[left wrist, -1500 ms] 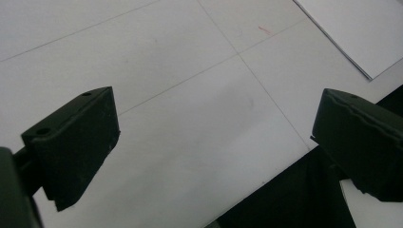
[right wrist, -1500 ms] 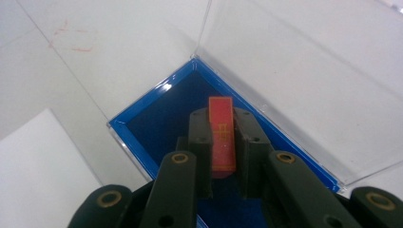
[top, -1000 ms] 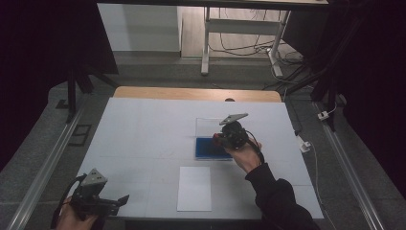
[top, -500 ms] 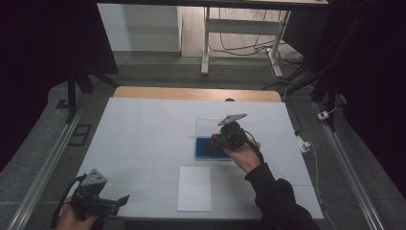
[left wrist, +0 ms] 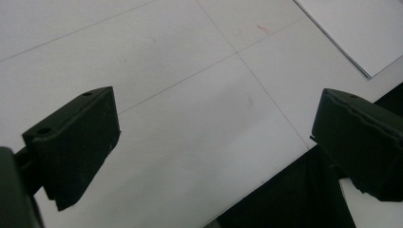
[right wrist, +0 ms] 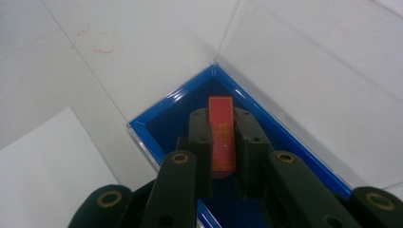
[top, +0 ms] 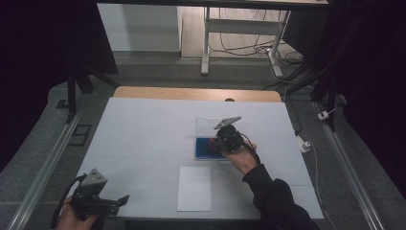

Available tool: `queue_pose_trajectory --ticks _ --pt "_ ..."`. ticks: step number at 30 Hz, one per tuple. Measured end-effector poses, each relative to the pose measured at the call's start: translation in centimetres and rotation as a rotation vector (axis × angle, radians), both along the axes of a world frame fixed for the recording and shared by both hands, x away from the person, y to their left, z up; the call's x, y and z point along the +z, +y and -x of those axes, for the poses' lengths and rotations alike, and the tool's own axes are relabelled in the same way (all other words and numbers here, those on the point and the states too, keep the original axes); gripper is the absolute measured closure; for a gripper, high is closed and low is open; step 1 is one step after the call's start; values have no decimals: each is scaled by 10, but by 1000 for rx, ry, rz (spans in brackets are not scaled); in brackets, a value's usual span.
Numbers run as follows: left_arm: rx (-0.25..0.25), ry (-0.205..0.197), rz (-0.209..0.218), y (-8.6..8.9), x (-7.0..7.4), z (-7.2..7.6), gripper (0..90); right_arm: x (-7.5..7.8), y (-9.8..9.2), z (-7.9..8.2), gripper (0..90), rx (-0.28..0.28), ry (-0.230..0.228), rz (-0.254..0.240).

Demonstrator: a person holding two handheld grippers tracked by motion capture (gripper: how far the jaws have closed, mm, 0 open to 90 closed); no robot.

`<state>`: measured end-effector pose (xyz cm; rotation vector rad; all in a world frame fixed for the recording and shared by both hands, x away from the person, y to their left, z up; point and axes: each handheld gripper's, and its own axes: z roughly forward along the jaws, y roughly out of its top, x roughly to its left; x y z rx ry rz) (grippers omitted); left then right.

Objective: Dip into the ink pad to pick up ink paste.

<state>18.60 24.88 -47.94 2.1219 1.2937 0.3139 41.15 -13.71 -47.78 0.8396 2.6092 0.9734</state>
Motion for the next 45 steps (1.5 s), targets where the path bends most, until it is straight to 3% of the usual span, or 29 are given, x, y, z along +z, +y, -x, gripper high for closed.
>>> queue_pose_trajectory --ticks 19,30,33,42,45 --pt "-2 3 -2 0 0 0 22 -13 8 -2 798 -10 2 23" --pt "-3 7 -4 -1 0 -1 22 -13 22 9 798 4 -80 131" --pt "-4 7 -7 -1 0 -1 23 -14 21 8 799 -5 -71 113" --pt "-3 7 -6 -1 0 -1 23 -16 7 -5 801 -50 36 -9" --pt "-4 7 -5 -1 0 -1 23 -16 5 -7 800 -52 51 -24"
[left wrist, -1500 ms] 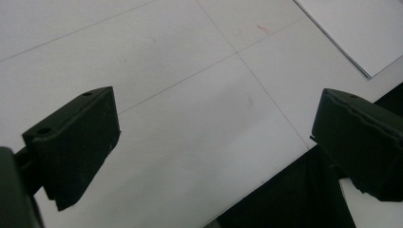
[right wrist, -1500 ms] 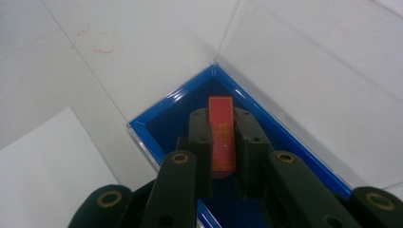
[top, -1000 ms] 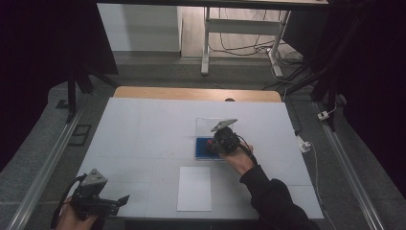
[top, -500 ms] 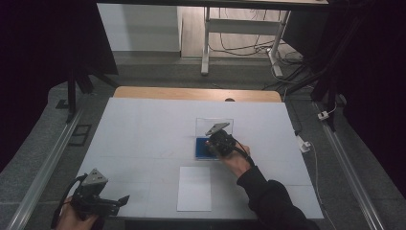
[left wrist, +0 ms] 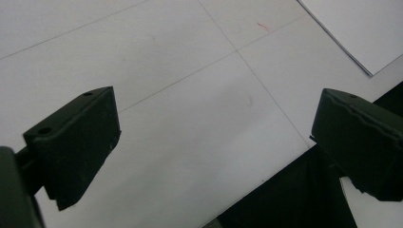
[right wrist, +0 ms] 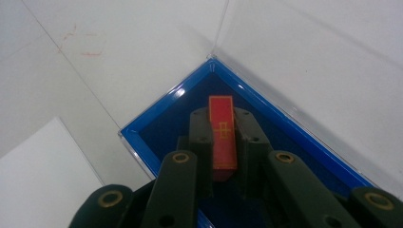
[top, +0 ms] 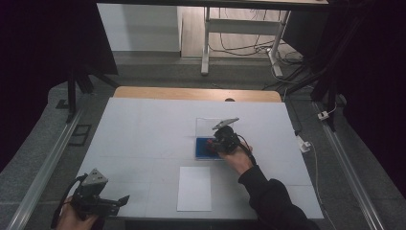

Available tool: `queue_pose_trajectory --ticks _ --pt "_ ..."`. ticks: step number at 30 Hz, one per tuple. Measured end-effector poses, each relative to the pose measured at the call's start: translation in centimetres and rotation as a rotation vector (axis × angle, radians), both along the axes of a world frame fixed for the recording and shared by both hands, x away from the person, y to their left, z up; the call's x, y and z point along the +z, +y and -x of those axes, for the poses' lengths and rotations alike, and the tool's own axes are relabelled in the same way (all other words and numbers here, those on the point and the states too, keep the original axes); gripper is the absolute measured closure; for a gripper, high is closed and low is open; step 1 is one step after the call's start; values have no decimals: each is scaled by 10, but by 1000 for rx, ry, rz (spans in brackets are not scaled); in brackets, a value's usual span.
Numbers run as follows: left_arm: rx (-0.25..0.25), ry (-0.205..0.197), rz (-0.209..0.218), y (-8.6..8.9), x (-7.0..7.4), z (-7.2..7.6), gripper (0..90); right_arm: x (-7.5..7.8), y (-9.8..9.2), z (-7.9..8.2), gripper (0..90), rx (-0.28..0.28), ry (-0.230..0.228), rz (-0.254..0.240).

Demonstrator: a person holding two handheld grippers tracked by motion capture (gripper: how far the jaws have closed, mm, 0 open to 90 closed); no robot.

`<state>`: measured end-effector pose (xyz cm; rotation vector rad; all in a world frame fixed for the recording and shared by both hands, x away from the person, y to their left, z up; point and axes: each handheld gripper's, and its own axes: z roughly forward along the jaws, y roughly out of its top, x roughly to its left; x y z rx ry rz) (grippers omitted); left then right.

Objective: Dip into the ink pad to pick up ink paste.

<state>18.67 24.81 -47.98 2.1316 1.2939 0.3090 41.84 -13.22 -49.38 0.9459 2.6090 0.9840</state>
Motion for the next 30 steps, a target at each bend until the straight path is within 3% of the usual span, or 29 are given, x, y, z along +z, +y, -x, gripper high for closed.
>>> queue_pose_trajectory --ticks 2,6,9,15,20,24,26,30 --pt "0 0 -1 0 0 0 23 0 2 2 800 2 -17 15" --pt "0 0 -2 0 0 0 23 2 14 12 801 29 -102 111" --pt "0 -1 -3 0 0 0 23 2 18 16 800 35 -130 148" --pt "-1 -1 -3 0 0 0 24 0 3 4 800 -5 -24 18" --pt "-1 -1 -3 0 0 0 24 2 4 5 798 5 -34 35" --pt "0 -1 -2 0 0 0 25 6 2 4 798 -1 -31 15" --pt "-1 -2 -2 0 0 0 24 13 -3 4 798 -14 -52 -1" --pt "-2 -2 -2 0 0 0 25 17 -11 2 798 -28 -62 5"
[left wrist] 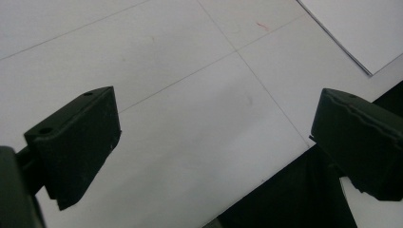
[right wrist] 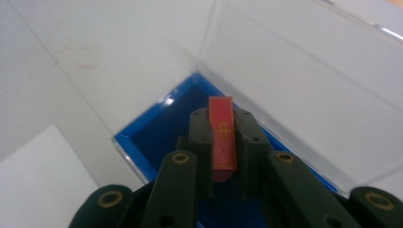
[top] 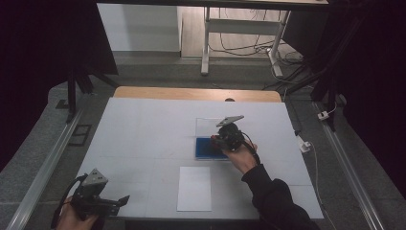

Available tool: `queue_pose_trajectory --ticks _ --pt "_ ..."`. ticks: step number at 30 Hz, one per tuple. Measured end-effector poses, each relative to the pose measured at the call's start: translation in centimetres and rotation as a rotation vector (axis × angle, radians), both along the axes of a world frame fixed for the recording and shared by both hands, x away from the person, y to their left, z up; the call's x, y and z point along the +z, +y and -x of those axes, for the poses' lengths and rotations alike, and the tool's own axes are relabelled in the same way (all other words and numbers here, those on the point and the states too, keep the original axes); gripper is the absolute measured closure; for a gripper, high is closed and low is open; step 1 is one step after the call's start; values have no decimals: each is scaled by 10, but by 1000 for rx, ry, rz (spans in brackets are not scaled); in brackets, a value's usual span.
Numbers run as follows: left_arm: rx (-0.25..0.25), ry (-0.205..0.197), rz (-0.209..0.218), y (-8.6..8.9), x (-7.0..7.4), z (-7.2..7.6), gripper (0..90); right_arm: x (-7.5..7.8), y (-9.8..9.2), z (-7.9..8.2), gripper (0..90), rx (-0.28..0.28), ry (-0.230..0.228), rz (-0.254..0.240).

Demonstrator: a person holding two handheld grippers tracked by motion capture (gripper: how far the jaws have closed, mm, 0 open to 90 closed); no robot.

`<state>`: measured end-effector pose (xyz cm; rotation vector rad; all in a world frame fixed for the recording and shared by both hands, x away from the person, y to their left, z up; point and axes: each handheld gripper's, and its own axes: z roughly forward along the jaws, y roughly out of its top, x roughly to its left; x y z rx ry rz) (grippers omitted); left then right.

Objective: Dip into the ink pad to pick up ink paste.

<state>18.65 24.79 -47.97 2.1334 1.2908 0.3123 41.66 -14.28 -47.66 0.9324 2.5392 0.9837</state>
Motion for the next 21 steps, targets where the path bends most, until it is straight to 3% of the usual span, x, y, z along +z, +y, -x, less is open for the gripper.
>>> queue_pose_trajectory --ticks 8,13,21 --pt "-1 -1 -1 0 0 0 25 -13 -4 -4 798 -6 33 29" --pt "-1 0 -1 0 0 0 25 -14 -3 -4 801 -6 24 34" --pt "-1 2 -4 -1 0 0 26 -15 8 5 802 11 -58 127"
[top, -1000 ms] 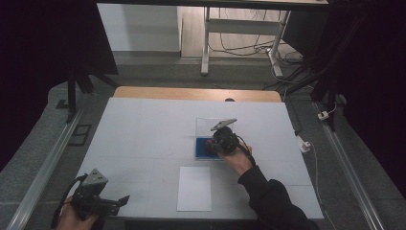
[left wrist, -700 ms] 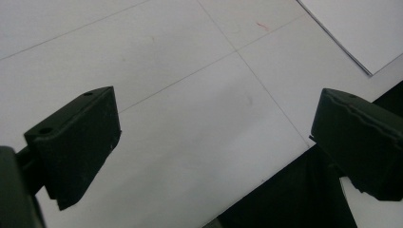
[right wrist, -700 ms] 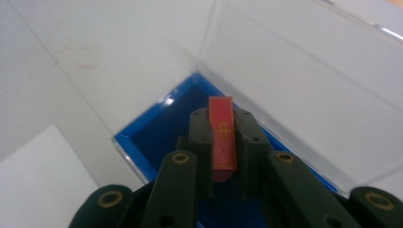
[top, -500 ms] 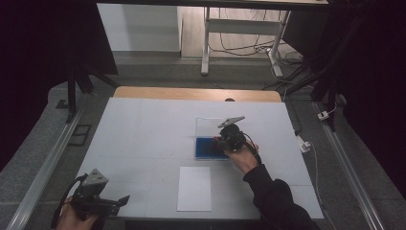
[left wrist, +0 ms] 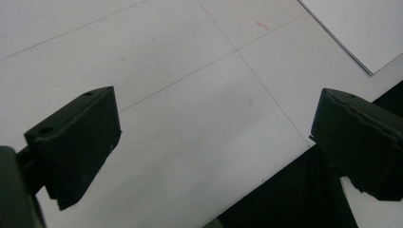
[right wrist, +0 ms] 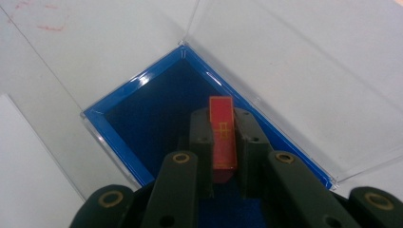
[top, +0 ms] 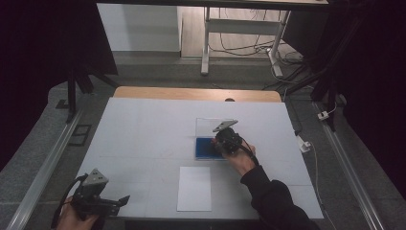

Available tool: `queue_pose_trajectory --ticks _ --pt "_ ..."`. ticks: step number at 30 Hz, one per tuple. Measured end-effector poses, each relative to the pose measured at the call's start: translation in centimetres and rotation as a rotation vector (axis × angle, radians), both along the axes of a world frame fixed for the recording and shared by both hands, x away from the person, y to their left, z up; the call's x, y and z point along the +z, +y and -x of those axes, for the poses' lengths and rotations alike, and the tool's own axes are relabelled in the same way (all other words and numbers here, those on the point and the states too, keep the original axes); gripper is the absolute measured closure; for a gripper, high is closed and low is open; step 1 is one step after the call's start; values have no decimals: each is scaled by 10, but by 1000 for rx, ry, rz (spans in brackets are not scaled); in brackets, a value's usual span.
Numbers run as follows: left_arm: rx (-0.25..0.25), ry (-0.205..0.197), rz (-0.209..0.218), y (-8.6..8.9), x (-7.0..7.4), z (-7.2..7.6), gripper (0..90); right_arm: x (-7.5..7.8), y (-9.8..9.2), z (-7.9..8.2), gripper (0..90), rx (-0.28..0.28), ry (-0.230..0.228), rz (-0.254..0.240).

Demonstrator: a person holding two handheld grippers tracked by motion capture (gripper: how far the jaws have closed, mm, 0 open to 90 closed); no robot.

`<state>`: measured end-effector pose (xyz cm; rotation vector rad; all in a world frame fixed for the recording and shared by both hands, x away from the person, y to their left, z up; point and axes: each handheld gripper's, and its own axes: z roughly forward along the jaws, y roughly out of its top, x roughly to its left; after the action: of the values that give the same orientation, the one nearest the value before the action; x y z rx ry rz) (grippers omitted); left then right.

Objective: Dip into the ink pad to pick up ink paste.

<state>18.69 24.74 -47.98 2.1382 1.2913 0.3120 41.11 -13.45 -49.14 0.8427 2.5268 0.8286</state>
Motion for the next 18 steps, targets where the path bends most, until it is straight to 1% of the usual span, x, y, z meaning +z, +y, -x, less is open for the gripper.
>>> queue_pose_trajectory --ticks 3,4,6,7,8,10,12,14,15,18 --pt "0 0 -1 0 0 0 26 0 1 1 802 4 -5 6" --pt "-1 0 -1 0 0 0 26 0 0 0 802 1 -1 0" --pt "-1 0 1 0 0 0 27 -1 -3 -2 802 -6 15 -27" --pt "-1 0 1 0 0 0 26 -1 -3 -2 802 -6 15 -27" --pt "-1 -1 2 0 0 0 26 -1 -7 -6 802 -10 44 -62" --pt "-1 -1 5 0 0 0 26 -2 -12 -9 802 -23 74 -104" --pt "-1 -3 9 1 0 0 25 -2 -15 -10 802 -29 95 -127" --pt "-1 -4 14 2 0 0 25 -3 -15 -10 802 -24 87 -128" --pt "-2 -4 19 2 0 0 25 -2 -13 -9 802 -21 77 -113" --pt "-2 -7 33 3 1 1 25 -3 -8 -3 802 -7 28 -67"
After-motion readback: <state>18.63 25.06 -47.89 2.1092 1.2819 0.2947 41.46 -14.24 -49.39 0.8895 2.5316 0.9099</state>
